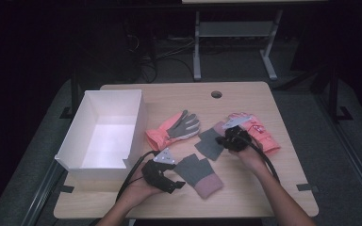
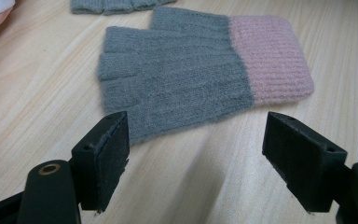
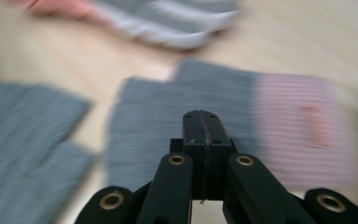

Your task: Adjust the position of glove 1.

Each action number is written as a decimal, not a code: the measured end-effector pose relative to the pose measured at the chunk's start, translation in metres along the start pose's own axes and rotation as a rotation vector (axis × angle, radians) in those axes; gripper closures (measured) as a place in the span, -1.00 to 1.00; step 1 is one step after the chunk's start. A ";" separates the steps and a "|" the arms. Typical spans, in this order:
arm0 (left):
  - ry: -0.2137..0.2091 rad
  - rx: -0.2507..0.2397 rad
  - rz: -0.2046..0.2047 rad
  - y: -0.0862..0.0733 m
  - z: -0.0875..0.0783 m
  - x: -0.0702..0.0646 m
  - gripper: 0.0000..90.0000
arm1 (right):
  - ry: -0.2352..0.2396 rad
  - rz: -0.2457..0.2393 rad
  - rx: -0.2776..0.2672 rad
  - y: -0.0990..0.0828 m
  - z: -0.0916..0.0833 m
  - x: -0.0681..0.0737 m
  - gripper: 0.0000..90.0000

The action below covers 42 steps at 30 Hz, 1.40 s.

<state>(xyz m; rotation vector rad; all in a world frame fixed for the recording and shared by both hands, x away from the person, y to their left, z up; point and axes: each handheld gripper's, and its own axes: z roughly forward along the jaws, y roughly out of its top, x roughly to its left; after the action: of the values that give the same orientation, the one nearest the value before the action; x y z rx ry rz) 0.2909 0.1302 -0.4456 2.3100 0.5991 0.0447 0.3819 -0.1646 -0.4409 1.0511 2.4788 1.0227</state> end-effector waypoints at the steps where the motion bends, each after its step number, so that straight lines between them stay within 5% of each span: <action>1: 0.000 -0.005 -0.008 0.000 0.000 -0.001 -0.50 | -0.009 0.024 -0.015 0.000 -0.002 -0.008 1.00; 7: 0.002 -0.008 -0.005 0.001 0.000 0.000 -0.50 | -0.070 0.061 0.002 0.004 0.007 -0.029 1.00; 15: -0.005 -0.002 -0.001 0.000 0.001 -0.001 -0.50 | -0.074 0.057 0.067 -0.004 0.017 -0.030 1.00; 31: -0.015 0.010 0.010 0.001 0.002 -0.003 -0.50 | -0.035 0.012 0.136 -0.040 -0.019 0.006 1.00; 42: -0.014 0.014 0.013 0.001 0.002 -0.004 -0.50 | 0.065 -0.032 0.141 -0.064 -0.043 0.046 1.00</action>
<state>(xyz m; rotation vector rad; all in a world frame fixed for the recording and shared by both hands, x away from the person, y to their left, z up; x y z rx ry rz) 0.2879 0.1264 -0.4456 2.3258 0.5793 0.0308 0.2957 -0.1846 -0.4531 1.0298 2.6451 0.8979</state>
